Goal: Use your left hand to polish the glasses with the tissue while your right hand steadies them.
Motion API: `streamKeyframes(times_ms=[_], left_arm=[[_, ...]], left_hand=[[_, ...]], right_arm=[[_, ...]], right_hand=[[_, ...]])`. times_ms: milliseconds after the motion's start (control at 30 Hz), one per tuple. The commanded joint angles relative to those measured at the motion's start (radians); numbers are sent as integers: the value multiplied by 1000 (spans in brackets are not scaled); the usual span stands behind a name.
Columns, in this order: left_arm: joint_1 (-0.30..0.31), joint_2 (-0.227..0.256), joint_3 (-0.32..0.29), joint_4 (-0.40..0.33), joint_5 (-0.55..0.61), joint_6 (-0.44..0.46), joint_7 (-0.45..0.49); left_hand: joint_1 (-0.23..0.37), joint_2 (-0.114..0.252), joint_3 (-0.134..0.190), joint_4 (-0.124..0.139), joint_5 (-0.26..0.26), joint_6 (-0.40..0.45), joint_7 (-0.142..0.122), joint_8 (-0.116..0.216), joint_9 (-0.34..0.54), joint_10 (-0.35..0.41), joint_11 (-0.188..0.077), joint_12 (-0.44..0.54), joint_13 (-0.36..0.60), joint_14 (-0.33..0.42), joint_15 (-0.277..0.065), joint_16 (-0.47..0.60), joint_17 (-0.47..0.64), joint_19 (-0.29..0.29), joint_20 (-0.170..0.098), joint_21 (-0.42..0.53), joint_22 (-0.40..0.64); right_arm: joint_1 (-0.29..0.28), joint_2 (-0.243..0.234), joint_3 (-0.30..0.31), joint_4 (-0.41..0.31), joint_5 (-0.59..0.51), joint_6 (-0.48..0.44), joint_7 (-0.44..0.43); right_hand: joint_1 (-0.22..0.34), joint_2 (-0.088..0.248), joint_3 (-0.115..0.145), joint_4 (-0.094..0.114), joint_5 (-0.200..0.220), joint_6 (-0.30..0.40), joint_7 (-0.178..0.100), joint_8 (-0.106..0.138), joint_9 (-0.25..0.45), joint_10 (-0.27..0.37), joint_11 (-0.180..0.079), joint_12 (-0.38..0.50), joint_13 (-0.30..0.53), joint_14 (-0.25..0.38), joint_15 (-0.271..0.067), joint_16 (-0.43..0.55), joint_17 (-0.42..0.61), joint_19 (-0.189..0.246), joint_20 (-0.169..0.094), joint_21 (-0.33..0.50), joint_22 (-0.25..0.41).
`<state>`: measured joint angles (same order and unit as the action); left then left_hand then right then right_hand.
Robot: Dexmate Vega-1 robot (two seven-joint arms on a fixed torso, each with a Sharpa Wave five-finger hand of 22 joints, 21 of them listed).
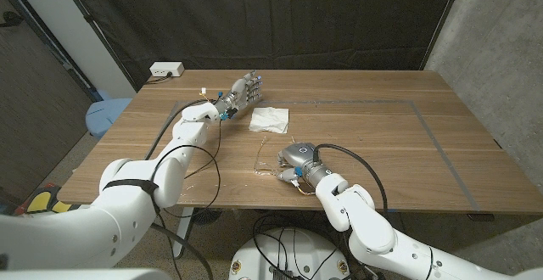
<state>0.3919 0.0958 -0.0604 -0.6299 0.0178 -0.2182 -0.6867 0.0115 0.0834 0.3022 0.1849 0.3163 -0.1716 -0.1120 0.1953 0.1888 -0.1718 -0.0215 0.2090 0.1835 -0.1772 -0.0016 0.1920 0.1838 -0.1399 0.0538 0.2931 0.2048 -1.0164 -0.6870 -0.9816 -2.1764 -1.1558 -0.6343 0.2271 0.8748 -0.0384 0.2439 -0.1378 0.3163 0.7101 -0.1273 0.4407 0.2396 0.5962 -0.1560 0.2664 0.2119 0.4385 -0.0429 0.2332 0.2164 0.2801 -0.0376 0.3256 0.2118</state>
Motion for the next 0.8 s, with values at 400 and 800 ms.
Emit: streamKeyframes(times_ms=[400,800], left_arm=[[-98,-11,-25,176,72,-61,-12],[-106,-13,-40,190,90,-63,-15]], left_hand=[[-3,68,-9,1,5,-115,-5,-1,1,-32,9,-2,4,-61,0,-4,3,-6,8,2,3],[-3,68,-12,1,6,-119,-7,-3,1,-35,10,-3,4,-62,1,-4,3,-7,8,2,4]], right_arm=[[-15,25,-29,80,37,20,-158],[-19,29,-33,120,51,39,-273]], right_hand=[[99,42,17,-16,21,76,-38,49,-9,13,-18,-2,1,-16,-168,-14,4,-1,-53,4,7],[176,96,18,-9,12,316,-8,146,-29,141,-37,31,-8,57,-183,-3,1,39,-67,29,11]])
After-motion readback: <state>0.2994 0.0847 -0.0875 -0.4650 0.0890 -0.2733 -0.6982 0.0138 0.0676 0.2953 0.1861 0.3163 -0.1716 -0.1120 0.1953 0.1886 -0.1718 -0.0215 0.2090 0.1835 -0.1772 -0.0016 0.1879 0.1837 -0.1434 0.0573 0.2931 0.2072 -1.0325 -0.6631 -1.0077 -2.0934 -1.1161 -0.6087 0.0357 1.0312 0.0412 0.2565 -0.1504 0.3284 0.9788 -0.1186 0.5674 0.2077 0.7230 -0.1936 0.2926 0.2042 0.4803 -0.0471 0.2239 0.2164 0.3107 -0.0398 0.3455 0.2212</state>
